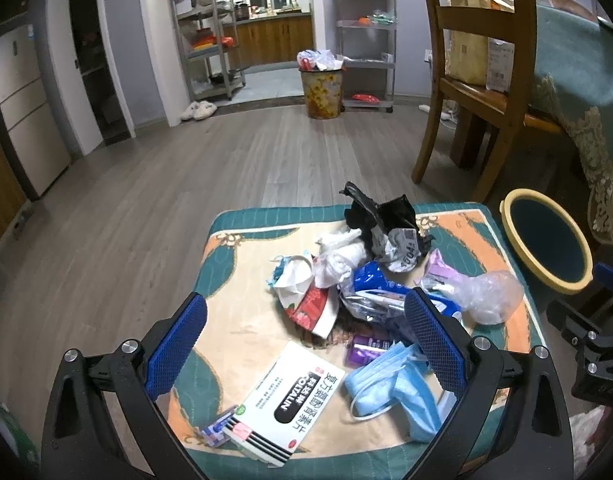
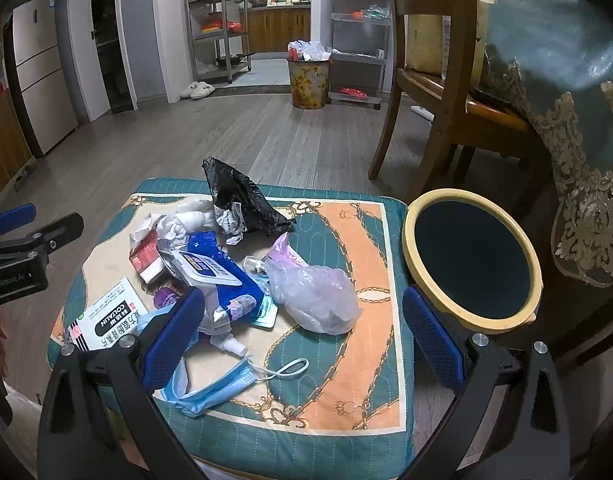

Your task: Collect trash

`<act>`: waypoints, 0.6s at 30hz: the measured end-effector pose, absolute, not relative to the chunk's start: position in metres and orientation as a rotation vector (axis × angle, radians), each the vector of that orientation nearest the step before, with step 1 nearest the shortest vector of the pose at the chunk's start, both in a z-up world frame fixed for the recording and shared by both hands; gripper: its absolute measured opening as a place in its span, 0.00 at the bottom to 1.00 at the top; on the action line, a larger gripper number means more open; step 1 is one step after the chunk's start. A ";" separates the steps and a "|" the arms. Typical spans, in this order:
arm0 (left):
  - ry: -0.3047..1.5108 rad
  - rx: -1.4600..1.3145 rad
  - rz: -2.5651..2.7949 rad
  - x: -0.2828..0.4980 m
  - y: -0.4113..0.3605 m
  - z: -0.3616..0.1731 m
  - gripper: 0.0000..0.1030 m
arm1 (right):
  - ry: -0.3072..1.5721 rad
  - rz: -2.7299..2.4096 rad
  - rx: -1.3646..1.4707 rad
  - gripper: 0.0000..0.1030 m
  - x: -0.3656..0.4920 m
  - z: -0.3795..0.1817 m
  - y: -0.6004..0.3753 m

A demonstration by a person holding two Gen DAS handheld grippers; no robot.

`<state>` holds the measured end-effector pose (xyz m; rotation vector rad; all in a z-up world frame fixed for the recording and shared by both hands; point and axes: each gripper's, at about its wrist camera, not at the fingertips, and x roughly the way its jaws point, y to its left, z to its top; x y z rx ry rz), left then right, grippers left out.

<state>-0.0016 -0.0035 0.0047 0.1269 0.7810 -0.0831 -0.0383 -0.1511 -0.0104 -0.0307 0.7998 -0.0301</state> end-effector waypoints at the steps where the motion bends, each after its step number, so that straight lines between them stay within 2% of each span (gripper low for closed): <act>1: 0.782 0.130 -0.082 -0.002 -0.003 0.004 0.95 | 0.801 -0.032 -0.031 0.95 -0.038 -0.011 -0.151; 18: 0.774 0.139 -0.090 -0.003 -0.013 0.004 0.95 | 0.806 -0.043 -0.013 0.95 -0.039 -0.011 -0.157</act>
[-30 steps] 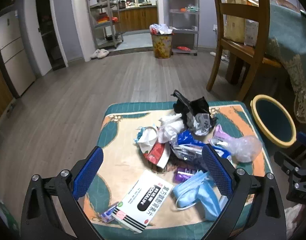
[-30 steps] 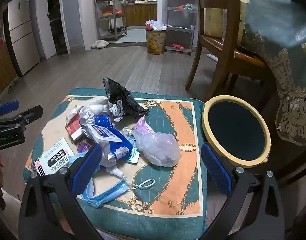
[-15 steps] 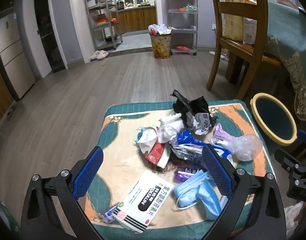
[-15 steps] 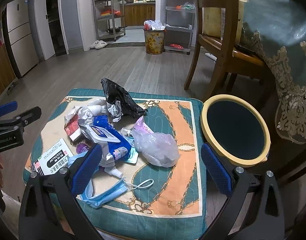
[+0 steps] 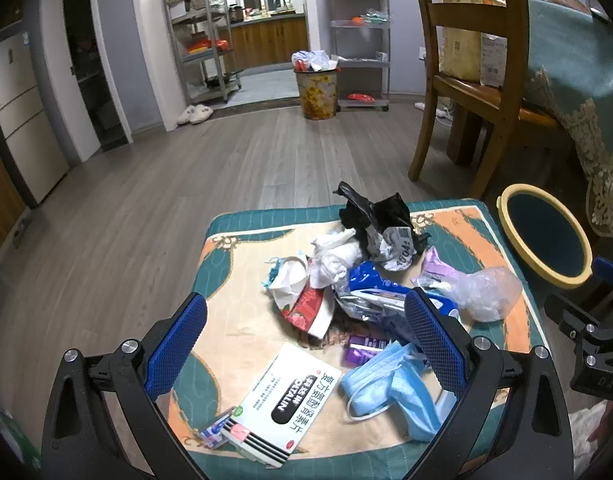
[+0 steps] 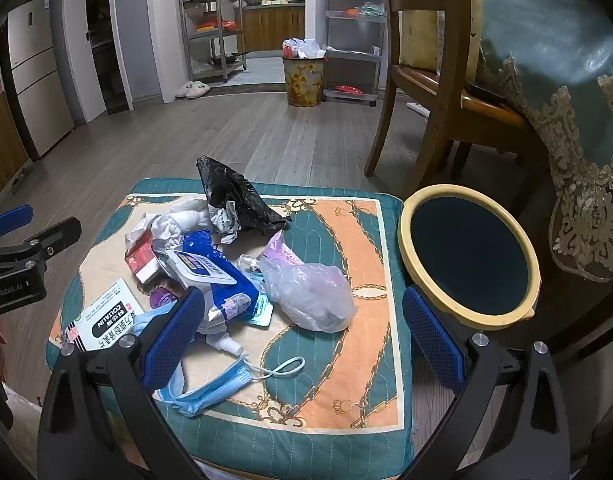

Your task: Collect trash

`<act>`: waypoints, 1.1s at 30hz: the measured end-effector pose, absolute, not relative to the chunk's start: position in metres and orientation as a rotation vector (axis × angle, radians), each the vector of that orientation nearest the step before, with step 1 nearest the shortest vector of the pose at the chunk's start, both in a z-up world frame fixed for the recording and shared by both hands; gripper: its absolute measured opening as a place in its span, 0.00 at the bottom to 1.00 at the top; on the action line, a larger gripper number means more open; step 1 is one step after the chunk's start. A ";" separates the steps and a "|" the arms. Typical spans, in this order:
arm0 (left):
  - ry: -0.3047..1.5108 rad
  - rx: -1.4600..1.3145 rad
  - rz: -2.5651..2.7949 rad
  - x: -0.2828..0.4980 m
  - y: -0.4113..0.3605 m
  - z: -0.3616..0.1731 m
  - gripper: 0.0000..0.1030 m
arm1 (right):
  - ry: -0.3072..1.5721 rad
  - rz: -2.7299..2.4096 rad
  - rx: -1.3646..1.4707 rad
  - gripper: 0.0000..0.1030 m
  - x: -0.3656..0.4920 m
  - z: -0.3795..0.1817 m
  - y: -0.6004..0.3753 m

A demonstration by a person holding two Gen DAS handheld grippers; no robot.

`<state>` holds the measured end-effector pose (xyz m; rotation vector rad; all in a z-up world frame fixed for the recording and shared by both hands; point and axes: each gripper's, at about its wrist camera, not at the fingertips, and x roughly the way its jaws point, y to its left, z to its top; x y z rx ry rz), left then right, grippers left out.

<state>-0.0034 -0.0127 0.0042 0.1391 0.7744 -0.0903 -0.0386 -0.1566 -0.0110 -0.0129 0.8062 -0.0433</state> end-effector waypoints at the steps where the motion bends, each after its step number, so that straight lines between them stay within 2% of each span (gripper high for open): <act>1: 0.776 0.135 -0.089 -0.003 -0.013 0.004 0.95 | 0.807 -0.044 -0.014 0.95 -0.039 -0.011 -0.157; 33: 0.779 0.117 -0.088 -0.002 -0.004 0.001 0.95 | 0.815 -0.048 -0.006 0.95 -0.038 -0.014 -0.158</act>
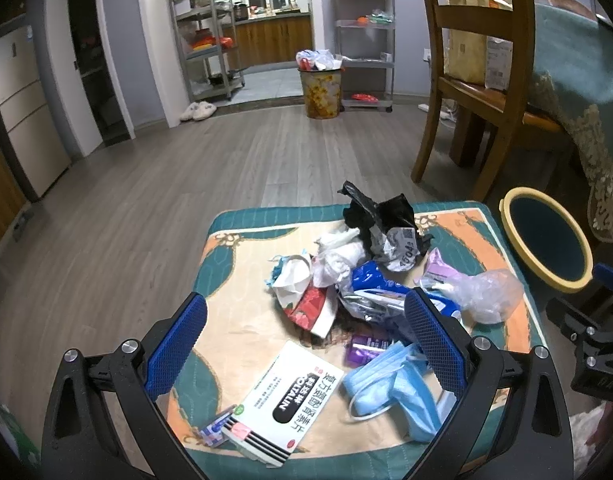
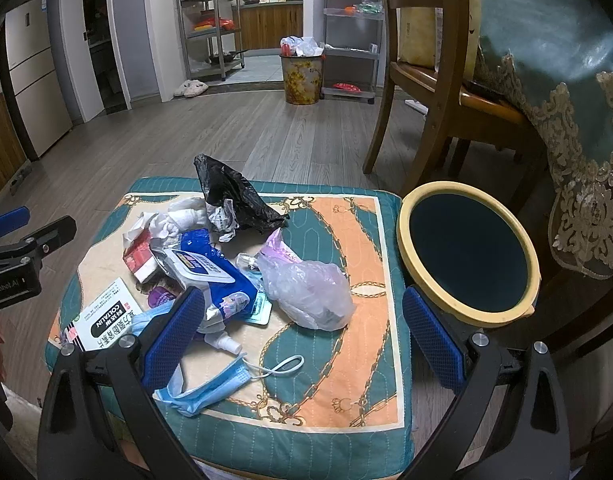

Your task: Collect trash

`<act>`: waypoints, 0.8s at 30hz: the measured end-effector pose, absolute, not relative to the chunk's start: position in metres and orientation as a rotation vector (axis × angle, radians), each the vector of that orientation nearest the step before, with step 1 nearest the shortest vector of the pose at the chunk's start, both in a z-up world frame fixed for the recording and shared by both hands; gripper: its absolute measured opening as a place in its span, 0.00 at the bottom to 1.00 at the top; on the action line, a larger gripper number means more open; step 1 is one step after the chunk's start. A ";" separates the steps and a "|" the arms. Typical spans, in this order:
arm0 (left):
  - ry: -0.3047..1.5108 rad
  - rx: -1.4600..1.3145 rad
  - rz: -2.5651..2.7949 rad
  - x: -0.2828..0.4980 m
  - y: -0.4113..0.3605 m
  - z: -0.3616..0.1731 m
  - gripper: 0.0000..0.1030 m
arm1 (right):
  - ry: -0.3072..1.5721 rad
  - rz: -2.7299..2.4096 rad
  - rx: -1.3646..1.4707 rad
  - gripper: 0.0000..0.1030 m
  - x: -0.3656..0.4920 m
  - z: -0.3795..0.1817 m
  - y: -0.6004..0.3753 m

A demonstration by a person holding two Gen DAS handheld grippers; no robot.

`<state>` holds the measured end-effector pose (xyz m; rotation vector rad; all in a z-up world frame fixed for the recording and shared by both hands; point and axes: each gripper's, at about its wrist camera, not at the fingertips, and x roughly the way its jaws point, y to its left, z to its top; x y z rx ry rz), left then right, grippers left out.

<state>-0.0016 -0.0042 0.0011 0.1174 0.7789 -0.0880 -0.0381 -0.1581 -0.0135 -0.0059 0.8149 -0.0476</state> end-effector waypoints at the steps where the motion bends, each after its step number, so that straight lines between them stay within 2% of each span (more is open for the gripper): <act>1: 0.778 0.116 -0.091 -0.002 -0.004 0.001 0.95 | 0.815 -0.046 -0.008 0.95 -0.038 -0.014 -0.158; 13: 0.771 0.130 -0.146 0.013 -0.010 0.008 0.95 | 0.839 -0.057 0.023 0.95 -0.025 -0.020 -0.166; 24: 0.795 0.137 -0.173 0.093 -0.018 0.004 0.93 | 0.937 -0.025 0.060 0.94 0.023 -0.055 -0.200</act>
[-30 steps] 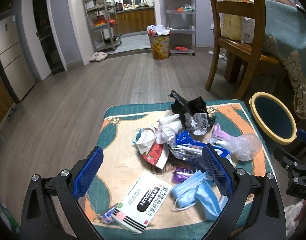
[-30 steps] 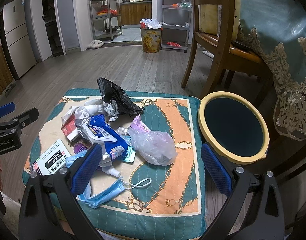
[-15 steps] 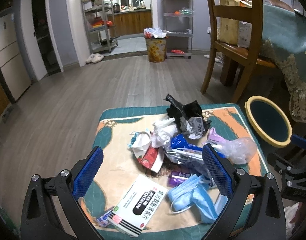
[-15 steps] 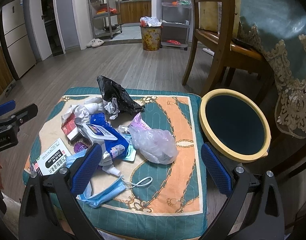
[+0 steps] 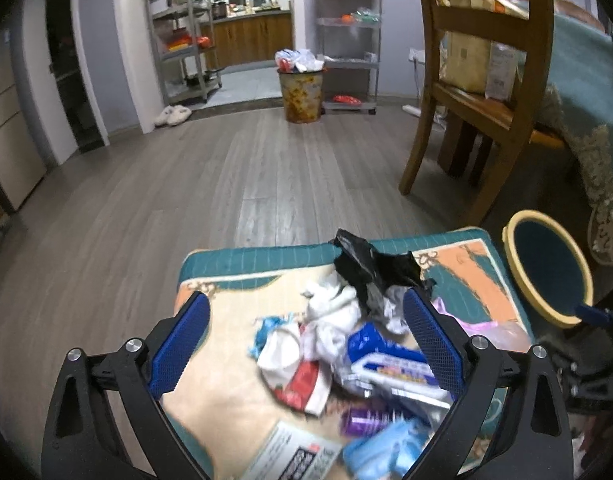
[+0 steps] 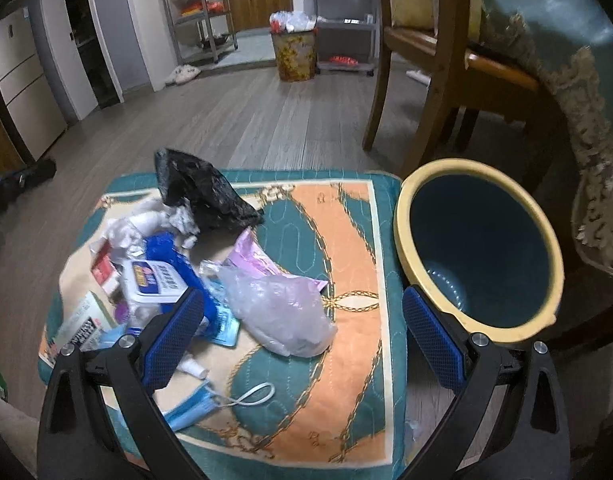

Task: Collect trash
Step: 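Grasp the black plastic bag with the left tool while the right tool grasps the clear plastic bag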

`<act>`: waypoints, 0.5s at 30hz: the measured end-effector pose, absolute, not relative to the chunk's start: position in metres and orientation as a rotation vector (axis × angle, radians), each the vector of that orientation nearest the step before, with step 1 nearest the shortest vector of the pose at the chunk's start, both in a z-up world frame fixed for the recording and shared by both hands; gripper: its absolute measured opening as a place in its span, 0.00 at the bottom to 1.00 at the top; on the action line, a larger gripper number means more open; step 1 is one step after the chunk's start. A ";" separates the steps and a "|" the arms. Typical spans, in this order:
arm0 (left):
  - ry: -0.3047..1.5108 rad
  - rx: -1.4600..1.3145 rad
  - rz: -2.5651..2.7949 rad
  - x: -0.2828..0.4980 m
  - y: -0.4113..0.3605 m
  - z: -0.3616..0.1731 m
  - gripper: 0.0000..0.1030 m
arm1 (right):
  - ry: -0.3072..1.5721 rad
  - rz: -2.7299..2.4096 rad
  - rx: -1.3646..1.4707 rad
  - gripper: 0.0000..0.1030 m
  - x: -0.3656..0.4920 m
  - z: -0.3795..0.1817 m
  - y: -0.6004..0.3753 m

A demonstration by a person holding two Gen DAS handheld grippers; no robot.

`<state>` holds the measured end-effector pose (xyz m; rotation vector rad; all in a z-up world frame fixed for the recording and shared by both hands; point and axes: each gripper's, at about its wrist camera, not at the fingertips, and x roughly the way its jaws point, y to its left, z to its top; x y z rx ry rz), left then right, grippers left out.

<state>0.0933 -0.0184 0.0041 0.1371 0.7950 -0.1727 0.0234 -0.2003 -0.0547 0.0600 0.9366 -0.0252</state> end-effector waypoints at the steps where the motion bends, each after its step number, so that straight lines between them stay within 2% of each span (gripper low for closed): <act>1: 0.797 0.152 -0.174 0.098 -0.023 0.001 0.93 | 0.955 -0.018 0.066 0.94 0.028 -0.063 -0.202; 4: 0.816 0.181 -0.206 0.117 -0.043 -0.011 0.92 | 0.994 0.018 0.083 0.94 0.036 -0.082 -0.204; 7: 0.865 0.160 -0.257 0.134 -0.059 -0.027 0.83 | 1.042 0.054 0.084 0.87 0.044 -0.098 -0.201; 9: 0.906 0.159 -0.294 0.144 -0.073 -0.041 0.77 | 1.064 0.066 0.083 0.79 0.046 -0.106 -0.199; 11: 0.923 0.172 -0.321 0.149 -0.086 -0.050 0.73 | 1.084 0.074 0.093 0.61 0.048 -0.112 -0.198; 13: 0.942 0.183 -0.350 0.152 -0.099 -0.058 0.68 | 1.100 0.090 0.112 0.49 0.049 -0.116 -0.197; 14: 0.966 0.189 -0.371 0.154 -0.107 -0.066 0.63 | 1.103 0.099 0.121 0.41 0.048 -0.116 -0.197; 15: 0.982 0.196 -0.377 0.156 -0.110 -0.070 0.57 | 1.104 0.107 0.125 0.40 0.048 -0.116 -0.196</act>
